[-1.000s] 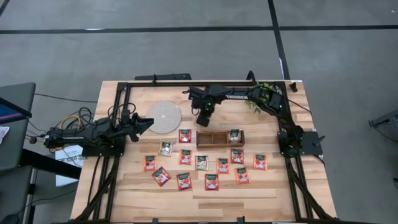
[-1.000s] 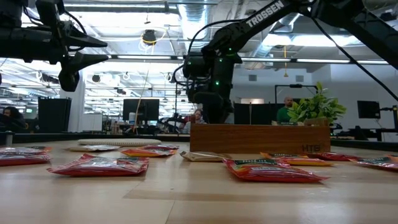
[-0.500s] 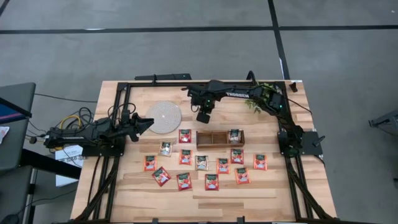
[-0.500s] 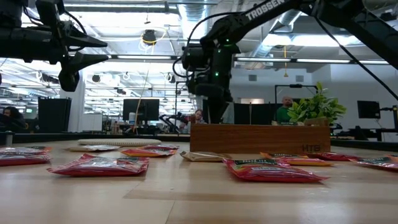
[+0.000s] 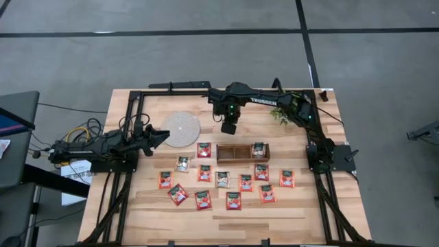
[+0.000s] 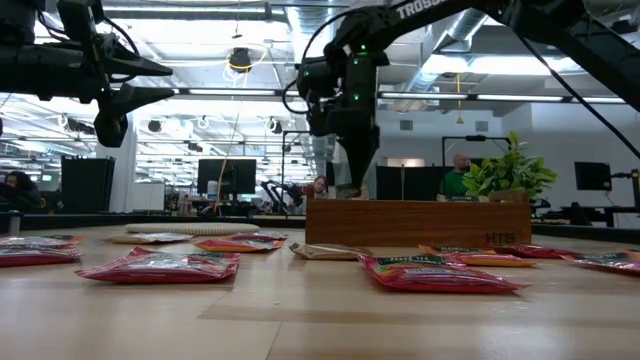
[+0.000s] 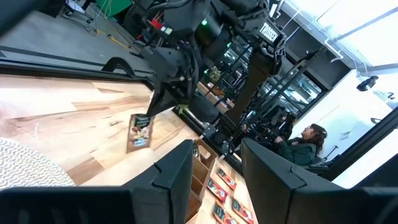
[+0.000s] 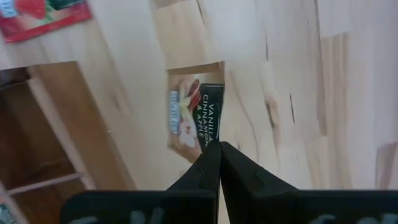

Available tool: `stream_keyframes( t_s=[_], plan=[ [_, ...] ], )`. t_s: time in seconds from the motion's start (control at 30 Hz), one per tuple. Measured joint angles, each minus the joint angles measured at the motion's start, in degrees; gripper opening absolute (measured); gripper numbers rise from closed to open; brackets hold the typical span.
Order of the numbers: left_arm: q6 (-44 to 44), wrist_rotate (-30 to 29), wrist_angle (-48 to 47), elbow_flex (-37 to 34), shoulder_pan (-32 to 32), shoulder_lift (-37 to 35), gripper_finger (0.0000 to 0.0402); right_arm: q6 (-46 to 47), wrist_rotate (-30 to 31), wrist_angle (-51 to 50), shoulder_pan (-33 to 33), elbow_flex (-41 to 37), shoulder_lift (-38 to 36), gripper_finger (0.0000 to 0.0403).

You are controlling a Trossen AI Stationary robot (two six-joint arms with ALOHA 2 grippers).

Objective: Pick & Place Tea
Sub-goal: Put the yellow tea bag into the right section of the wooden organizer

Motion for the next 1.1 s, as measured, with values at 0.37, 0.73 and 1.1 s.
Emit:
stream_keyframes(
  t_s=[0.37,0.73,1.1],
  plan=[
    [0.0,0.0,0.0,0.0,0.0,0.0,0.0129,-2.31,-0.37,-12.33,0.03,9.16,-0.02,0.0],
    [0.07,0.0,-0.1,0.0,0.0,-0.02,0.0129,-0.35,-7.9,-15.31,2.54,10.67,-7.46,0.0],
    [0.11,0.0,-0.41,0.0,0.0,-0.02,0.0129,8.37,-3.12,-15.09,7.25,6.33,-20.31,0.0]
  ],
)
